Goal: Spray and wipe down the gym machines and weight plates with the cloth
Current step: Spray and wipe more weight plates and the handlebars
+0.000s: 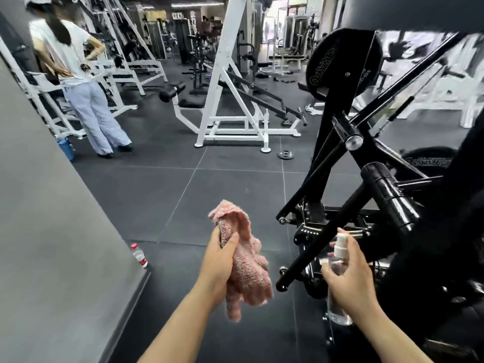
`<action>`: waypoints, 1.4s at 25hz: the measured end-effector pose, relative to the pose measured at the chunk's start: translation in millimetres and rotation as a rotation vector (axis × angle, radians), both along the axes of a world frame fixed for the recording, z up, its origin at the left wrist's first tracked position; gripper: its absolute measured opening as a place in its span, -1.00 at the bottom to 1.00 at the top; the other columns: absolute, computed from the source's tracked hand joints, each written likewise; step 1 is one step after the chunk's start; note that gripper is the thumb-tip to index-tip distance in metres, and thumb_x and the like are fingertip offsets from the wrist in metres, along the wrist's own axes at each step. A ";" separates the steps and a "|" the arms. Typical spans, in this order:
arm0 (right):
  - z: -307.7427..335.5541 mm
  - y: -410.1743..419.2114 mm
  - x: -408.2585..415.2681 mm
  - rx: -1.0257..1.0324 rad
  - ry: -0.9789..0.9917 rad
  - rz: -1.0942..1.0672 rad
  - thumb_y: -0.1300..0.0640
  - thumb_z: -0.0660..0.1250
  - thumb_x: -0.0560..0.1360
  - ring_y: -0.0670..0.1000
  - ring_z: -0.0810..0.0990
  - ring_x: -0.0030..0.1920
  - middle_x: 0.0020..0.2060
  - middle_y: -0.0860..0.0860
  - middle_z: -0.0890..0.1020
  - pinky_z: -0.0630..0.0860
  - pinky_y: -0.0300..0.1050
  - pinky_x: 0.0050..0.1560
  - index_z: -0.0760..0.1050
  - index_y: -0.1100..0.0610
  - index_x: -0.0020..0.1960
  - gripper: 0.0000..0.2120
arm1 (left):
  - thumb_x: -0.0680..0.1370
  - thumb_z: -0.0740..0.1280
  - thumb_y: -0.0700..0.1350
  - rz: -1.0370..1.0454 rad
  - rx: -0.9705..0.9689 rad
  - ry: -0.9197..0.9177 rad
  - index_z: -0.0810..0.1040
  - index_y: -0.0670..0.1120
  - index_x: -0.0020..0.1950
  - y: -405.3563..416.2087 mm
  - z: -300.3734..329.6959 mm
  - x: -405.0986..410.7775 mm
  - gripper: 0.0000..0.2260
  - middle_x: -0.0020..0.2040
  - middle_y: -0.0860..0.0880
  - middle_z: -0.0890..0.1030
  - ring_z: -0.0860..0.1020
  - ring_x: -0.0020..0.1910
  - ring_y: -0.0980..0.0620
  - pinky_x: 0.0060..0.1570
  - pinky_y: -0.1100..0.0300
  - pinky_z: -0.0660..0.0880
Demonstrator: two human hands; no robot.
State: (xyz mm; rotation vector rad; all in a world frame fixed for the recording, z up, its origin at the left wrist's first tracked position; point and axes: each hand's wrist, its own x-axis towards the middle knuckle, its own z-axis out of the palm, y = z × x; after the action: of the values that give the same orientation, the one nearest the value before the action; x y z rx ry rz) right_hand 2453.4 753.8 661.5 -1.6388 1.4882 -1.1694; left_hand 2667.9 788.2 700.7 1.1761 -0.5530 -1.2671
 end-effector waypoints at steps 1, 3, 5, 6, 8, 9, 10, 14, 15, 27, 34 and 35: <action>-0.3 -7.7 12.3 0.010 -0.004 -0.014 0.39 0.35 0.40 -0.06 0.55 -0.13 0.02 -0.04 0.51 0.41 -0.49 -0.20 0.32 0.00 0.37 -0.38 | 0.62 0.17 -0.22 -0.022 0.004 0.024 0.45 -0.05 0.17 -13.6 -0.2 10.3 -0.83 -0.04 -0.29 0.64 0.60 -0.24 -0.34 -0.16 -0.30 0.55; -0.4 -29.8 32.8 0.027 -0.004 -0.044 0.38 0.36 0.41 -0.08 0.55 -0.11 0.02 -0.04 0.51 0.43 -0.47 -0.20 0.28 -0.01 0.41 -0.35 | 0.62 0.17 -0.22 -0.062 0.002 0.055 0.44 -0.07 0.16 -43.7 -3.1 28.3 -0.84 -0.04 -0.32 0.63 0.57 -0.26 -0.35 -0.15 -0.39 0.50; 2.9 -55.8 49.0 0.014 -0.003 -0.074 0.40 0.35 0.40 -0.13 0.54 -0.09 0.05 -0.02 0.51 0.41 -0.51 -0.18 0.28 0.01 0.41 -0.35 | 0.62 0.17 -0.23 -0.093 0.003 0.081 0.43 -0.08 0.18 -73.8 -6.5 44.3 -0.83 0.00 -0.35 0.61 0.56 -0.24 -0.36 -0.14 -0.40 0.49; 4.1 -77.2 59.8 -0.002 -0.009 -0.098 0.41 0.35 0.40 -0.13 0.53 -0.10 0.05 -0.01 0.51 0.39 -0.53 -0.18 0.29 0.03 0.40 -0.35 | 0.62 0.17 -0.24 -0.109 -0.004 0.088 0.43 -0.09 0.19 -95.5 -8.0 55.5 -0.83 0.01 -0.35 0.60 0.56 -0.24 -0.36 -0.14 -0.38 0.50; 8.2 -111.8 75.0 -0.028 -0.024 -0.146 0.43 0.35 0.39 -0.12 0.53 -0.16 -0.01 0.03 0.53 0.35 -0.58 -0.21 0.31 0.05 0.39 -0.36 | 0.62 0.16 -0.26 -0.122 -0.016 0.073 0.43 -0.12 0.20 -130.2 -3.5 70.1 -0.82 -0.01 -0.33 0.62 0.58 -0.25 -0.31 -0.18 -0.28 0.55; 7.9 -135.8 86.3 -0.034 -0.040 -0.159 0.43 0.35 0.38 -0.11 0.53 -0.19 -0.04 0.04 0.53 0.35 -0.59 -0.22 0.31 0.04 0.38 -0.35 | 0.62 0.15 -0.27 -0.125 -0.027 0.057 0.43 -0.12 0.19 -154.0 -2.7 80.9 -0.82 -0.03 -0.30 0.63 0.59 -0.26 -0.29 -0.20 -0.23 0.57; 7.4 -161.7 97.9 -0.036 -0.055 -0.165 0.43 0.35 0.38 -0.09 0.53 -0.20 -0.04 0.04 0.53 0.36 -0.58 -0.22 0.31 0.02 0.38 -0.35 | 0.62 0.15 -0.28 -0.130 -0.034 0.033 0.44 -0.12 0.19 -180.8 -2.5 91.9 -0.81 -0.05 -0.29 0.63 0.60 -0.25 -0.28 -0.20 -0.21 0.58; 11.3 -273.8 145.0 -0.061 -0.113 -0.140 0.42 0.36 0.38 -0.08 0.57 -0.10 0.01 -0.02 0.54 0.46 -0.44 -0.10 0.30 -0.13 0.32 -0.32 | 0.60 0.21 -0.25 -0.141 -0.039 -0.095 0.45 -0.06 0.24 -291.0 10.2 140.1 -0.77 0.00 -0.22 0.66 0.64 -0.10 -0.28 -0.02 -0.23 0.55; 16.9 -307.2 158.6 -0.083 -0.113 -0.139 0.42 0.36 0.38 -0.10 0.57 -0.12 0.00 -0.05 0.54 0.48 -0.42 -0.08 0.29 -0.17 0.30 -0.32 | 0.60 0.20 -0.25 -0.146 -0.062 -0.087 0.45 -0.07 0.23 -321.7 16.4 152.7 -0.77 -0.02 -0.21 0.66 0.65 -0.14 -0.25 -0.08 -0.18 0.58; 33.2 -609.2 275.9 -0.128 -0.148 -0.225 0.42 0.32 0.42 -0.17 0.54 -0.16 -0.06 -0.07 0.53 0.47 -0.45 -0.15 0.29 -0.12 0.30 -0.38 | 0.60 0.16 -0.30 -0.279 -0.151 -0.019 0.44 -0.13 0.20 -649.2 30.9 265.9 -0.79 -0.24 -0.10 0.68 0.64 -0.39 -0.08 -0.45 0.15 0.54; 42.6 -763.2 309.3 -0.081 -0.166 -0.476 0.40 0.32 0.43 -0.08 0.56 -0.16 -0.08 -0.05 0.54 0.45 -0.47 -0.15 0.27 -0.28 0.23 -0.34 | 0.60 0.19 -0.28 -0.561 -0.124 -0.064 0.48 -0.06 0.19 -871.5 44.2 286.6 -0.77 -0.14 -0.16 0.68 0.64 -0.32 -0.16 -0.33 0.02 0.58; 43.9 -780.7 307.9 -0.072 -0.170 -0.510 0.39 0.31 0.44 -0.09 0.56 -0.15 -0.08 -0.06 0.53 0.46 -0.46 -0.14 0.26 -0.30 0.24 -0.34 | 0.59 0.20 -0.27 -0.612 -0.113 -0.056 0.48 -0.06 0.19 -899.2 41.6 278.0 -0.78 -0.09 -0.20 0.67 0.64 -0.27 -0.22 -0.24 -0.09 0.59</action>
State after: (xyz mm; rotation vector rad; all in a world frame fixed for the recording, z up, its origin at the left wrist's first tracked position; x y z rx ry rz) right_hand 2761.3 -26.9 705.4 -1.1928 1.8248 -1.6036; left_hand 2945.9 -111.0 742.2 0.9792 -1.0662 -1.6910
